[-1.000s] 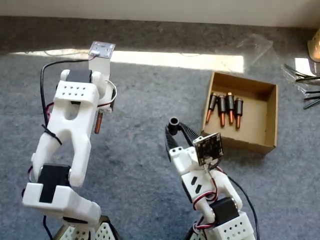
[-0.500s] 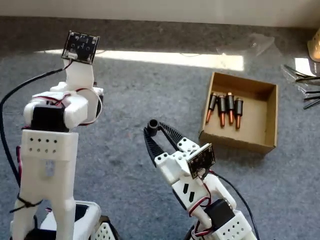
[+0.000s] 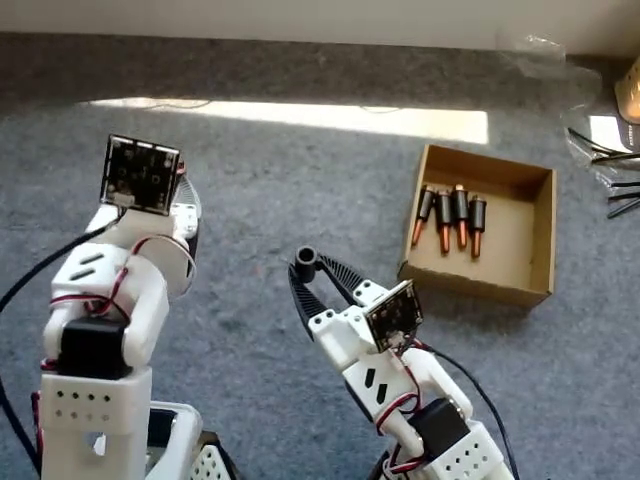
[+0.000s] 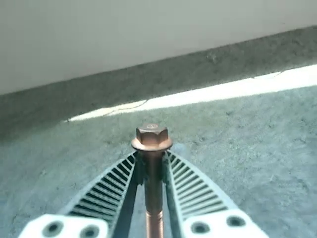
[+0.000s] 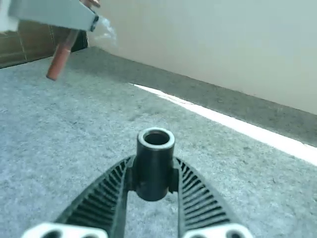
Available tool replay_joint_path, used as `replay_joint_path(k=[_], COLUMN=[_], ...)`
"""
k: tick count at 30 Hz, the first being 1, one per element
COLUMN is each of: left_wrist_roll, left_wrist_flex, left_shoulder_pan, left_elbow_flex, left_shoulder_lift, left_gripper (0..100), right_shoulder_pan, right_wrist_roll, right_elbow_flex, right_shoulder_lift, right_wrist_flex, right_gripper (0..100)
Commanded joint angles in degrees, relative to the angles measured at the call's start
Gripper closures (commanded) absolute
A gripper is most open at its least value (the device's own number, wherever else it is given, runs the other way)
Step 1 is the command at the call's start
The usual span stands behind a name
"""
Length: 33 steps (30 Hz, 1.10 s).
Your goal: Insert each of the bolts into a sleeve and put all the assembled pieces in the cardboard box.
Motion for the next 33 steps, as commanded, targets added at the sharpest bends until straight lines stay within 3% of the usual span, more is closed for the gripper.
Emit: replay_joint_path(k=[1,5,10,15,23,33], left_wrist_roll=[-0.2,0.4,12.2,15.3,11.6,1.3], left_wrist_flex=[-7.6,-12.0,-14.5,-17.7,-18.0,-17.9], left_shoulder_pan=[3.4,5.8,7.3,11.5,27.7,29.1], left_elbow_flex=[4.6,8.7,10.1,10.1,9.8,10.1], left_shoulder_lift=[-6.7,-12.1,-17.1,-18.9,-19.4,-19.4], left_gripper=[99,99,99,99,99,99], right_shoulder_pan=[-0.8,-0.8,-0.8,-1.6,-3.8,-3.6], right_wrist_roll=[-0.1,-0.1,-0.1,-0.1,-0.1,-0.1], right_elbow_flex=[7.9,7.9,7.9,7.9,7.9,7.8], right_shoulder_lift=[-0.1,-0.1,0.0,0.0,-0.1,-0.2], right_wrist_flex=[1.0,1.8,1.8,1.8,3.3,0.6], right_gripper=[99.5,99.5,99.5,99.5,99.5,99.5])
